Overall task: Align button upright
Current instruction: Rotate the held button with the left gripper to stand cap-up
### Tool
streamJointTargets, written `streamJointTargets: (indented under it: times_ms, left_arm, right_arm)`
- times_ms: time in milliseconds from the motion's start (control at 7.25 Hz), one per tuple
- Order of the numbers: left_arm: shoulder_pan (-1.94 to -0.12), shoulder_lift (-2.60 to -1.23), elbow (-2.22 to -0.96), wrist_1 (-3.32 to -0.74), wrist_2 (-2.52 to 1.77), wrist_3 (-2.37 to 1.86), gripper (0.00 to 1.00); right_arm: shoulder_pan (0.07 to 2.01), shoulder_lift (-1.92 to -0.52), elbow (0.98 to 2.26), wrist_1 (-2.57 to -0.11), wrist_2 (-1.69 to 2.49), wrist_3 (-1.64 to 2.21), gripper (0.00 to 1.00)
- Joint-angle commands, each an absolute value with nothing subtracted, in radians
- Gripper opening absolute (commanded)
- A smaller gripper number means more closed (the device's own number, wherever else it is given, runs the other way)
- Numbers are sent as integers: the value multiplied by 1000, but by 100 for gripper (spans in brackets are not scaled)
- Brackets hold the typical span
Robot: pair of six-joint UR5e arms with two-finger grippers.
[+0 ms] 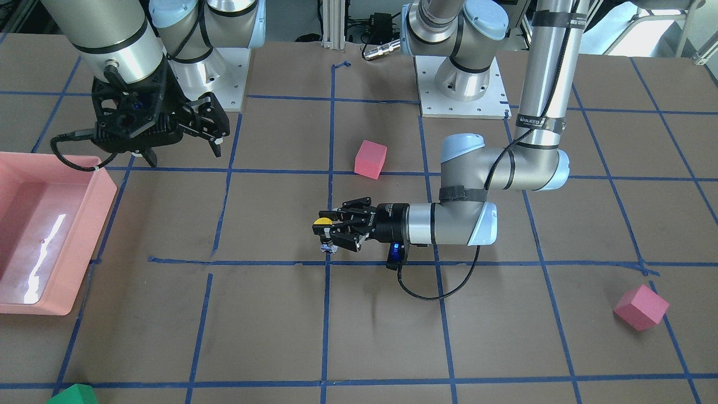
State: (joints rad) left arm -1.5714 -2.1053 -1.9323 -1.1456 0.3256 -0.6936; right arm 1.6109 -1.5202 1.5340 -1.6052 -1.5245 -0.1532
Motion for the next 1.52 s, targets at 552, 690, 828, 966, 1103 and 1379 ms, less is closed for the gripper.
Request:
streamJointTargets:
  times_ms: [552,690,828,966,1103,1379]
  left_arm:
    - [-1551,-2149,-1931,-1227,216,-721,4]
    - [-1546,-2157,-1931,-1229,224,-721,4]
    - [-1543,-2160,-1930,-1230,225,-722,4]
    - [-1543,-2172,-1931,-1230,227,-723,4]
    - [-1543,-2180,-1930,-1232,226,-724,4]
    - [-1543,-2184,-1928,-1233,227,-727,34]
  right_arm:
    - [1611,-1519,1537,-1595,-1529,-141,100]
    - [1611,-1520,1537,-1592,-1529,-141,100]
    - [1611,-1519,1537,-1592,-1529,-152,100]
    - [1609,-1519,1537,-1592,-1529,-152,100]
    - [1611,-1520,1536,-1594,-1531,-153,100]
    - [1611,-1520,1537,-1595,-1529,-153,100]
